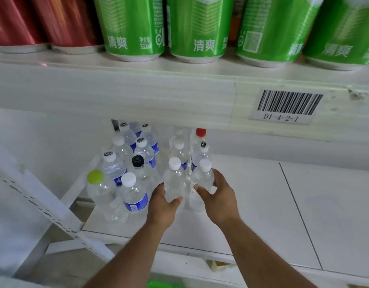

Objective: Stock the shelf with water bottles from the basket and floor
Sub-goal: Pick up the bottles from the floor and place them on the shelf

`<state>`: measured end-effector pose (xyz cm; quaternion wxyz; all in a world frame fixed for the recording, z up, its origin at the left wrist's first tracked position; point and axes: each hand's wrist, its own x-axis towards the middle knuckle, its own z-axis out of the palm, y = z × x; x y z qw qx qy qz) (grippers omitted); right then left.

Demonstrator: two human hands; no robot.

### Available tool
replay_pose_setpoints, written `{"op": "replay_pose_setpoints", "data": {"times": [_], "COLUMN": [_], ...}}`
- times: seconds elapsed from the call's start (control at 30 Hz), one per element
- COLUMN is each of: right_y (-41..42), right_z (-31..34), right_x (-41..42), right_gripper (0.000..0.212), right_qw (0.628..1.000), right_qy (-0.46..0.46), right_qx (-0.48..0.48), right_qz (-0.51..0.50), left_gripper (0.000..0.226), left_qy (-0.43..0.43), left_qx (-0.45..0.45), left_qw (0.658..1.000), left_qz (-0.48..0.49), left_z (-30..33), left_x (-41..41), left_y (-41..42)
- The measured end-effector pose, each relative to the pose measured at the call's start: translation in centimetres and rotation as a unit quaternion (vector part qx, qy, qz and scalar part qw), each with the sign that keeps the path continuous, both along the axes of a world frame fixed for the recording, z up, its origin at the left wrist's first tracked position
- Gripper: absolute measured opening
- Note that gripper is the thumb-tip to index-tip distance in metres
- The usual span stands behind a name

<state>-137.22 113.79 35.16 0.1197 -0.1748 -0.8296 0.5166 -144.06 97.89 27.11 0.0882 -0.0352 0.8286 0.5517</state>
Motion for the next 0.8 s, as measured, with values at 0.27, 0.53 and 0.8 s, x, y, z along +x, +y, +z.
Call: {"op": "replay_pose_setpoints", "data": {"times": [0.27,0.53,0.8], "right_y": [0.4,0.7,0.6], "right_z": [-0.7,-1.9,-1.9], "right_x": [-0.1,-0.4,0.0], "right_gripper": [0.054,0.049,0.055], "right_qw": [1.000,0.999,0.999], "right_qy": [-0.013,-0.043,-0.040], "right_qx": [0.011,0.011,0.023], "right_qz": [0.006,0.013,0.026], "left_gripper": [0.061,0.063,0.075], "left_qy": [0.002,-0.004,-0.035], "left_qx": [-0.046,-0.044,-0.042], "left_qw": [0.999,0.999,0.998], "left_qz": [-0.026,-0.031,-0.023], "left_z": [1.2,1.3,0.2], "left_x": [-0.4,-0.3,0.6], "left_y": [0.4,0.7,0.5]}}
